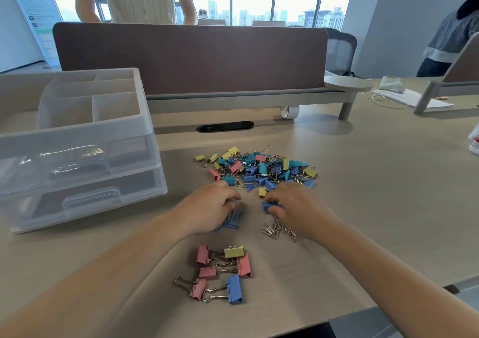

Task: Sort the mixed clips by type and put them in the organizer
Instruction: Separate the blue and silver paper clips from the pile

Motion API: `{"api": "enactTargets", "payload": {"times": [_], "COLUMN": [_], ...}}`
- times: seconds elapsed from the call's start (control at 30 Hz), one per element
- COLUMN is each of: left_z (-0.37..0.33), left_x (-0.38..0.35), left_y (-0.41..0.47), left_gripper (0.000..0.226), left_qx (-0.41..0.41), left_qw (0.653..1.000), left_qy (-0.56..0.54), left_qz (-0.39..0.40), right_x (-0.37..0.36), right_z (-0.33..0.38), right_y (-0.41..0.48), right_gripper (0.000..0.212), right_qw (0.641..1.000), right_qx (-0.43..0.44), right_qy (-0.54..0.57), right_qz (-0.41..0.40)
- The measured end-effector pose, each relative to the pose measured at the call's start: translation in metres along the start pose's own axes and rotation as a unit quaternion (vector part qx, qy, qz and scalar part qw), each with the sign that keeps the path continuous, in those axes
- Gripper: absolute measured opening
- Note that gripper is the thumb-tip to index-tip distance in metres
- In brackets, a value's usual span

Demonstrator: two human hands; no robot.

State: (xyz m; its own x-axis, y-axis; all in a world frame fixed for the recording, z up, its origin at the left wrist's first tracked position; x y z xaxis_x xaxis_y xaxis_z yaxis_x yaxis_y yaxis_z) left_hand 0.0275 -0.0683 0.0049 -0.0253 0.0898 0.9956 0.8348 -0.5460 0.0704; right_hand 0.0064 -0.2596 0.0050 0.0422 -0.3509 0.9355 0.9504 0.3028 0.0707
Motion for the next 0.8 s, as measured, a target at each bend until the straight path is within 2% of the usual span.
{"api": "enactTargets", "payload": {"times": [0.2,0.3,0.43,0.6,0.8], "left_z": [-0.010,-0.020,-0.038,-0.044,-0.044], "left_x": [0.003,0.003,0.002,0.000,-0.003], "left_y": [0.012,0.025,0.044,0.060,0.065], "left_gripper": [0.028,0.024,0.017,0.028,0.032], "left_qx": [0.006,0.009,0.019,0.038,0.041], "left_qw": [1.000,1.000,0.999,0.997,0.998], "left_qy": [-0.004,0.000,0.026,0.059,0.053], "left_qz": [-0.022,-0.011,0.001,0.012,0.010], "right_x": [0.021,0.024,0.028,0.036,0.030], "right_z": [-0.008,-0.022,-0.046,-0.079,-0.093], "right_y": [-0.017,-0.025,-0.031,-0.041,-0.040], "right_gripper": [0.018,0.012,0.010,0.010,0.013], "right_qw": [0.988,0.981,0.981,0.972,0.979], "right_qx": [-0.012,-0.032,-0.066,-0.126,-0.162], "right_qy": [0.141,0.175,0.154,0.123,0.049], "right_qz": [-0.055,-0.072,-0.099,-0.155,-0.116]}}
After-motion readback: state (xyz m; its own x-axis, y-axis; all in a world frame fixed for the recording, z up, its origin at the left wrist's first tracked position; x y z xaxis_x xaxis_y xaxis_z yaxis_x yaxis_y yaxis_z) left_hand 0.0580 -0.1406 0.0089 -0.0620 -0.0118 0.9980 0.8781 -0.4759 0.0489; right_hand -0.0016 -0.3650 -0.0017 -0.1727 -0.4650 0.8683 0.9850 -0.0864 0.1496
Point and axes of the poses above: each hand's wrist, its own y-axis towards the middle knuckle, its own x-axis out of the back of the hand, z = x × y, the point moved 4 cm from there along y, towards the middle knuckle, and after that the axes turned 15 degrees about y, right-handed, at the moved point
